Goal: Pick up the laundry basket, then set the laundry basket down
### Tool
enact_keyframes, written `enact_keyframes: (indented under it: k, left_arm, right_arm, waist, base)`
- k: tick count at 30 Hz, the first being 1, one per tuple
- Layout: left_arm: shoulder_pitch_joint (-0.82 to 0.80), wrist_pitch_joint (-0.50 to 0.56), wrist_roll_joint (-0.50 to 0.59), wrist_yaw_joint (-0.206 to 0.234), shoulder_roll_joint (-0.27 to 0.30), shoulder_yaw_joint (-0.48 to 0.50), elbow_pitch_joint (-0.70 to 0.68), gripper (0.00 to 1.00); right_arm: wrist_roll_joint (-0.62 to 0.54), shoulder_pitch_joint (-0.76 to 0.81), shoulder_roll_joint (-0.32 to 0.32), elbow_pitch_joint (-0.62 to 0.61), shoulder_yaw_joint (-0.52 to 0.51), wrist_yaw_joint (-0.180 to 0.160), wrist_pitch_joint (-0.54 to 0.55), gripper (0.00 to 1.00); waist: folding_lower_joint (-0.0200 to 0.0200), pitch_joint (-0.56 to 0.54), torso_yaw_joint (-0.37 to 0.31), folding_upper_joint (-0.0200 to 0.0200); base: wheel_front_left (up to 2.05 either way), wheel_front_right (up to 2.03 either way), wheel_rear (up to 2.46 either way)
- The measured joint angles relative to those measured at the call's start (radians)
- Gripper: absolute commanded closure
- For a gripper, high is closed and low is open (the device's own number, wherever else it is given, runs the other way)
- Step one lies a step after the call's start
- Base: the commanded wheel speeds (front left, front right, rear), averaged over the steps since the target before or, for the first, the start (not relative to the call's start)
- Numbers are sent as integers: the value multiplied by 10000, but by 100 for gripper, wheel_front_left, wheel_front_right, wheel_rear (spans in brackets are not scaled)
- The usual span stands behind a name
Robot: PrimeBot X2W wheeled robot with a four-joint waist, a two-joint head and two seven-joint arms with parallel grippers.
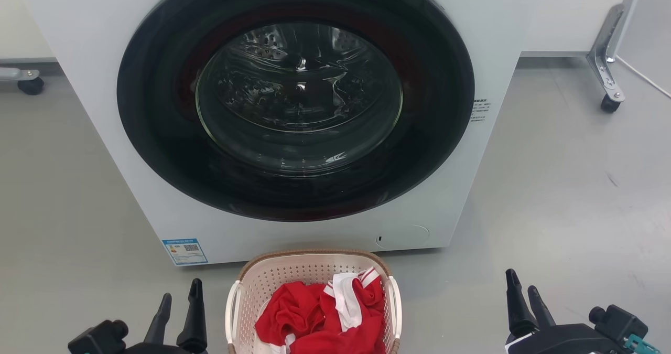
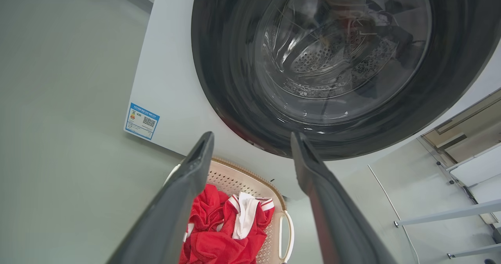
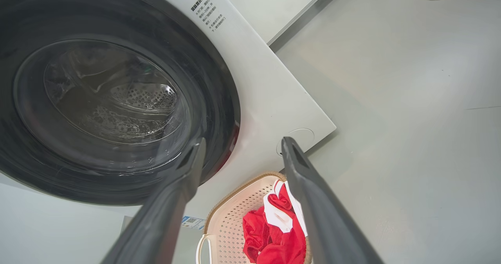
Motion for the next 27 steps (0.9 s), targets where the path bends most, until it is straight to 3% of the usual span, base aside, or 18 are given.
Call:
enact_keyframes:
  k: [27]
  left_arm:
    - [246, -1141, 4874, 767, 73, -623, -796, 0]
  right_arm:
    - [-4435, -119, -40, -447, 943, -738, -1137, 0]
  waist:
    - [0, -59, -5, 0]
  base:
    - [0, 0, 0]
